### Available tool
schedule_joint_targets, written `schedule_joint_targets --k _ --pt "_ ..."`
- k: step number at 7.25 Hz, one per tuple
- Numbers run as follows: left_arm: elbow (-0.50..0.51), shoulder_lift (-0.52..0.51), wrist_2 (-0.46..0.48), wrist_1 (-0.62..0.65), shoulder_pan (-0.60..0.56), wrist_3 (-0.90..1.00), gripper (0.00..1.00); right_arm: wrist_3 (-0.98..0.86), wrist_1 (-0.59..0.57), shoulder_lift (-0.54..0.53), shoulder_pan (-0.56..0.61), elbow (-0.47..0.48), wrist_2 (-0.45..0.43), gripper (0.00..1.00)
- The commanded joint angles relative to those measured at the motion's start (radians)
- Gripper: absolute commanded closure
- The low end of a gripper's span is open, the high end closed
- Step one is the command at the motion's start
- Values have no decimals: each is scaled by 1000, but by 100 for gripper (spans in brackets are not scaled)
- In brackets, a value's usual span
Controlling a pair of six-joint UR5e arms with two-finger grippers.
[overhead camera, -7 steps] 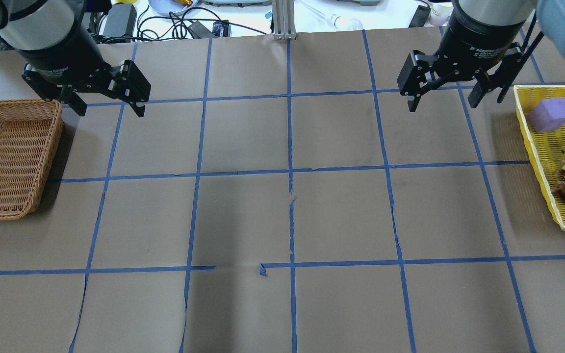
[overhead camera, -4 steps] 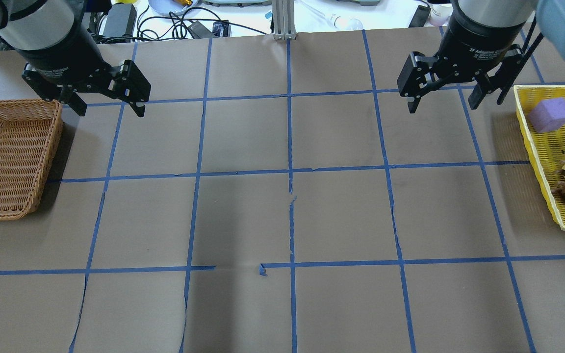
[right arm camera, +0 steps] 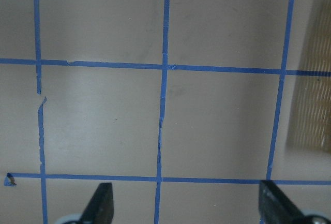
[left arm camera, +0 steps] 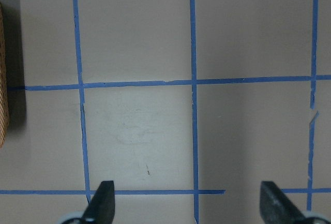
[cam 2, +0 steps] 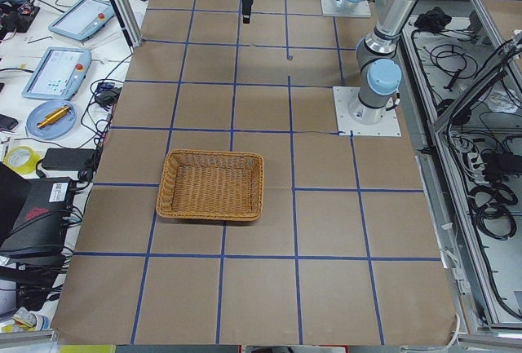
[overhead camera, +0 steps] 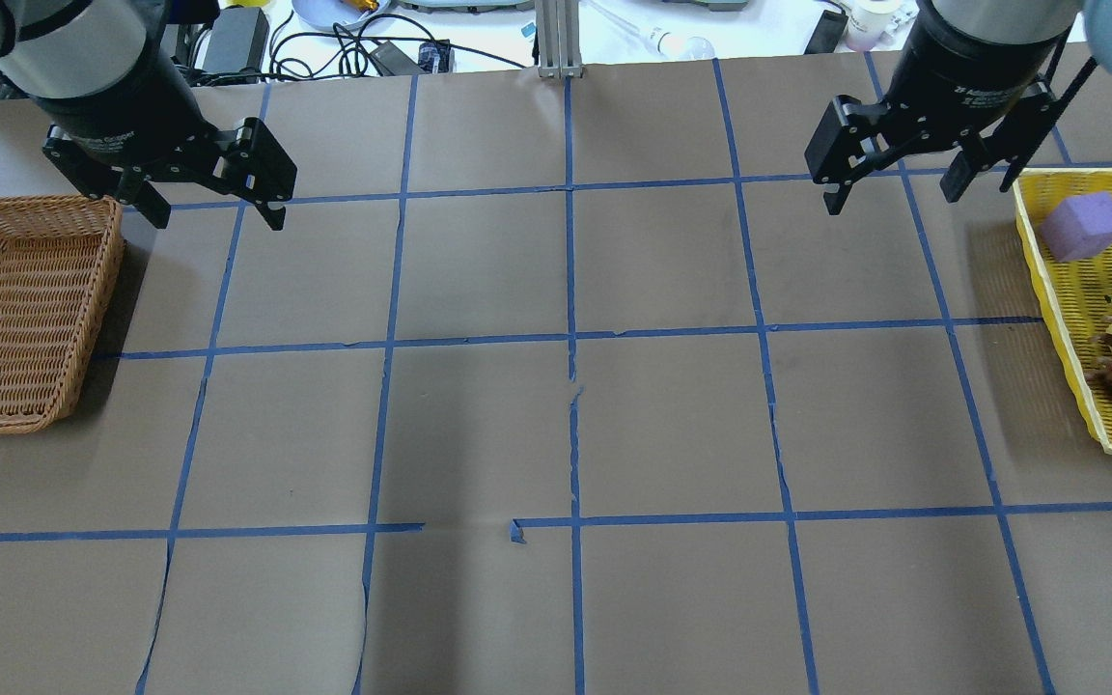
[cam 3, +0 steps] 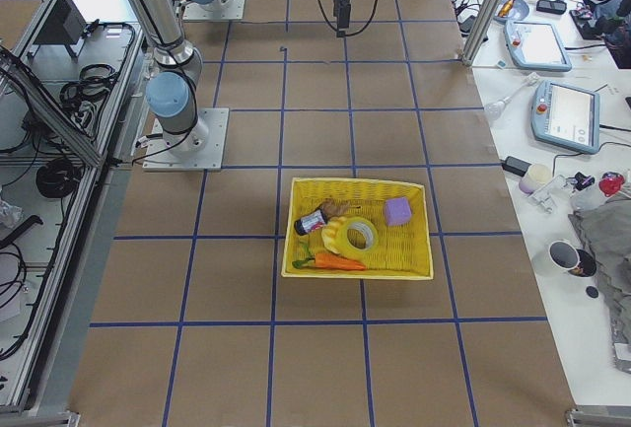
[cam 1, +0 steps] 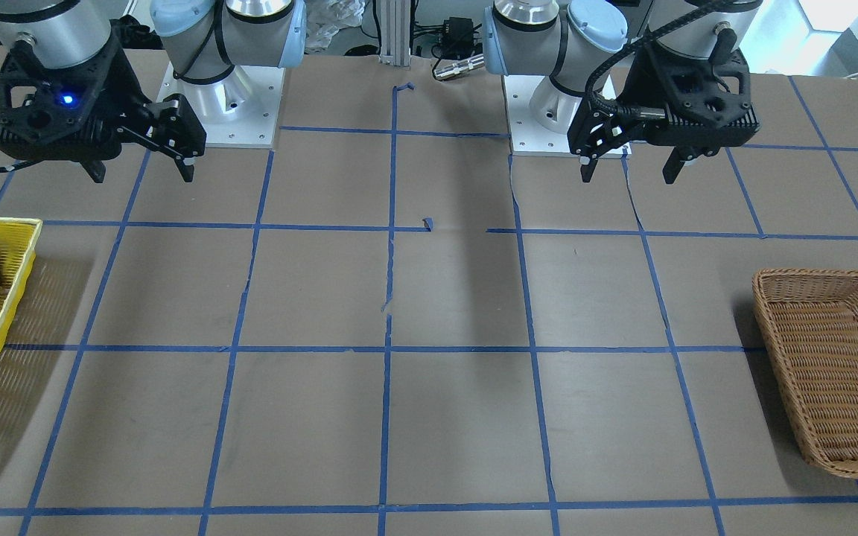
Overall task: Transfer tape with both arms
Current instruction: 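Move the right gripper over the yellow basket and lower onto the tape roll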
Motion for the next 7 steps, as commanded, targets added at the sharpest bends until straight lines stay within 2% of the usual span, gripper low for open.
schedule_joint_targets --k 1,3,5,6,7 --pt "0 0 0 0 0 -1 0 -220 -4 0 -116 -4 -1 0" --pt "1 0 0 0 0 -1 0 -543 -21 14 -339 2 3 0" --pt "1 0 -2 2 -2 -1 0 -879 -174 154 -586 7 8 0" --pt "1 0 -2 2 -2 -1 0 -1005 -231 229 -645 10 64 0" --pt "1 0 -2 2 -2 -1 0 -1016 -303 311 -673 12 74 0"
